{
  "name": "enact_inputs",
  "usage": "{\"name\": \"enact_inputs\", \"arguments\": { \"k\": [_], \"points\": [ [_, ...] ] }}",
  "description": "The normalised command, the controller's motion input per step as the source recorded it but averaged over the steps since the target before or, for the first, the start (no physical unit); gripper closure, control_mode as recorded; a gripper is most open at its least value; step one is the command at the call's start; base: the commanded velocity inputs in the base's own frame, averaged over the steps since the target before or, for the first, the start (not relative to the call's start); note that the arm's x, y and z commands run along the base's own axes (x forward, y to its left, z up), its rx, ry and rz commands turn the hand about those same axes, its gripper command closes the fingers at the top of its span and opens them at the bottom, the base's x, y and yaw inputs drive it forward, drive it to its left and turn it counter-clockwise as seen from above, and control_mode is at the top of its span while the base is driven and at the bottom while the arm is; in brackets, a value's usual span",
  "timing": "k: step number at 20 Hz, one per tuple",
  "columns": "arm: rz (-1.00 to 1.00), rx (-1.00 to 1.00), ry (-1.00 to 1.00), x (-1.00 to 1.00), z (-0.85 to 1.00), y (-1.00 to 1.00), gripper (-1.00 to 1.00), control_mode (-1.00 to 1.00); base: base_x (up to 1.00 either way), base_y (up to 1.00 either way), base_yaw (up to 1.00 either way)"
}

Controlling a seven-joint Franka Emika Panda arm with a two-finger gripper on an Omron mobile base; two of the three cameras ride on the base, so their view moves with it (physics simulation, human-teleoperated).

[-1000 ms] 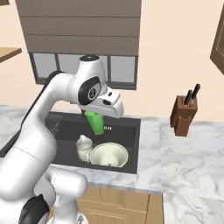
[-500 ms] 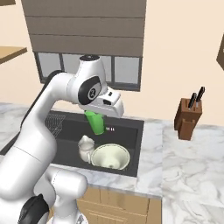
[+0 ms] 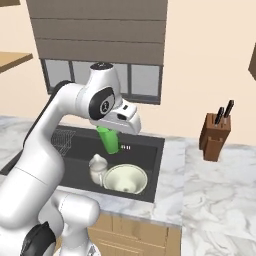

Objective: Pick the bowl and cup and place them in the sink. Then turn on the water.

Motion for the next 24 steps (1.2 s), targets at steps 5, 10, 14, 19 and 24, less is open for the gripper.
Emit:
{"name": "enact_inputs", "arguments": {
  "k": [5, 10, 14, 19, 24],
  "points": [
    [0.00, 0.00, 0.00, 0.00, 0.00, 0.00, 1.00, 1.00, 0.08, -0.60, 0.00],
    [0.00, 0.00, 0.00, 0.00, 0.00, 0.00, 1.00, 1.00, 0.01, -0.21, -0.01],
    [-0.06, 0.05, 0.00, 0.00, 0.00, -0.06, 1.00, -1.00, 0.00, -0.05, -0.02],
    [-0.10, 0.03, 0.00, 0.08, -0.07, -0.01, 1.00, -1.00, 0.00, 0.00, 0.00],
    [-0.13, 0.00, 0.00, 0.27, -0.24, 0.00, 1.00, -1.00, 0.00, 0.00, 0.00]
  ]
}}
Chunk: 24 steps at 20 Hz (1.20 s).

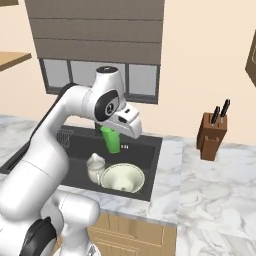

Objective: Pick the bowl and cup and place them in the sink. Then turn on the water.

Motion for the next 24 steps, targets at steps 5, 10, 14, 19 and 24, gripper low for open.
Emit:
{"name": "enact_inputs", "arguments": {
  "k": [5, 10, 14, 19, 24],
  "points": [
    [-0.10, 0.00, 0.00, 0.28, -0.20, 0.00, 1.00, -1.00, 0.00, 0.00, 0.00],
    [-0.01, 0.00, 0.00, 0.11, -0.13, 0.01, 1.00, -1.00, 0.00, 0.00, 0.00],
    [0.00, 0.00, 0.00, 0.15, -0.14, 0.16, 1.00, -1.00, 0.00, 0.00, 0.00],
    [0.00, 0.00, 0.00, 0.10, -0.15, 0.27, 1.00, -1.00, 0.00, 0.00, 0.00],
    [0.00, 0.00, 0.00, 0.21, -0.26, 0.29, 1.00, -1.00, 0.00, 0.00, 0.00]
  ]
}}
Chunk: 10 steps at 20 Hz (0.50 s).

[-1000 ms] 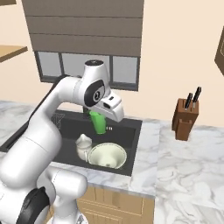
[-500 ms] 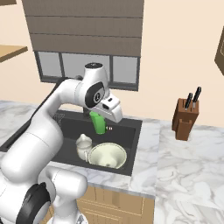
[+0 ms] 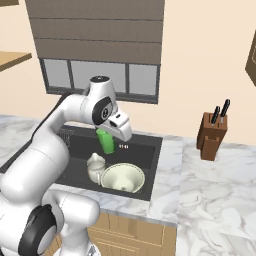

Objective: Pick the bowl and cup and place them in the sink. Then turn on the water.

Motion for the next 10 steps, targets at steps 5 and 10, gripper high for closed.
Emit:
{"name": "enact_inputs", "arguments": {
  "k": [5, 10],
  "points": [
    [0.02, 0.00, -0.05, 0.22, -0.52, 0.04, 1.00, -1.00, 0.00, 0.00, 0.00],
    [0.04, 0.02, -0.05, 0.25, -0.50, 0.00, 1.00, -1.00, 0.00, 0.00, 0.00]
  ]
}}
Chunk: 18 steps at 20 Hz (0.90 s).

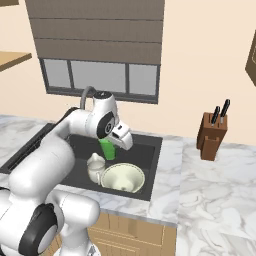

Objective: Pick the bowl and cup and place them in the sink. Then turn on the water.

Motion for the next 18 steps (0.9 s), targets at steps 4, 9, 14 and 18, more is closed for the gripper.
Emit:
{"name": "enact_inputs", "arguments": {
  "k": [4, 9, 14, 18],
  "points": [
    [0.05, 0.01, -0.06, 0.16, -0.52, 0.00, 1.00, -1.00, 0.00, 0.00, 0.00],
    [0.04, 0.00, -0.08, 0.11, -0.52, 0.00, 1.00, -1.00, 0.00, 0.00, 0.00],
    [0.03, 0.00, -0.09, 0.02, -0.46, 0.00, 1.00, -1.00, 0.00, 0.00, 0.00],
    [0.02, 0.00, -0.06, 0.02, -0.33, 0.00, 1.00, -1.00, 0.00, 0.00, 0.00]
  ]
}}
